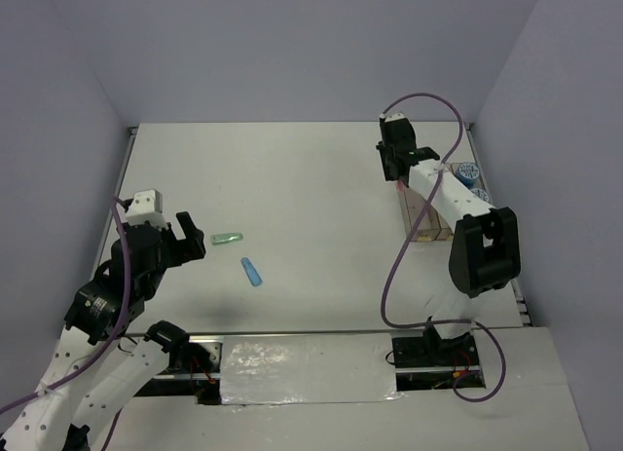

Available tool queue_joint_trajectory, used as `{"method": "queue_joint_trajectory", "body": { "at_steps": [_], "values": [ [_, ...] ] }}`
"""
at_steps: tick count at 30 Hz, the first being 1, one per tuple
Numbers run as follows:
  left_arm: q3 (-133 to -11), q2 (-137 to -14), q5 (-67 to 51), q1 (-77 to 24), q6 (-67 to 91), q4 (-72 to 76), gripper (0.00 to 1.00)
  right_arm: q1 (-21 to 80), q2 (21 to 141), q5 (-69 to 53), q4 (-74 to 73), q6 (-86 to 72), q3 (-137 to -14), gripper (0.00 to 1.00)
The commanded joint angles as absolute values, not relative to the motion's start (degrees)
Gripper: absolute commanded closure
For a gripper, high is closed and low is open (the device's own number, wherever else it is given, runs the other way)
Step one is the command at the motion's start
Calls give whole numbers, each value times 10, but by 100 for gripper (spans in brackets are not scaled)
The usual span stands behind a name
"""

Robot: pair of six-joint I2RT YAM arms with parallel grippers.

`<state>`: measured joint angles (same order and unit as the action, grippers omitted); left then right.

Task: Sort the stationery into containers
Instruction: Place the stationery in the storage box.

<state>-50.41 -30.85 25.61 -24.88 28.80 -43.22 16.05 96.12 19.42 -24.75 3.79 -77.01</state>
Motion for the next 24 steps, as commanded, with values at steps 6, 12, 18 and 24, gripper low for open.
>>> {"method": "queue_joint_trajectory", "body": {
  "at_steps": [6, 12, 18, 24],
  "values": [
    [-512, -306, 250, -248, 285, -411, 1, 104, 1019, 248, -291, 24, -816, 95],
    [-513, -310, 246, -248, 283, -411, 1, 91, 1038, 251, -292, 14, -820, 80],
    [-512, -309, 243, -250, 281, -409, 1, 103, 1021, 221, -305, 2, -829, 0],
    [-513, -310, 248, -250, 284, -411, 1, 201, 959, 194, -293, -30, -804, 0]
  ]
}}
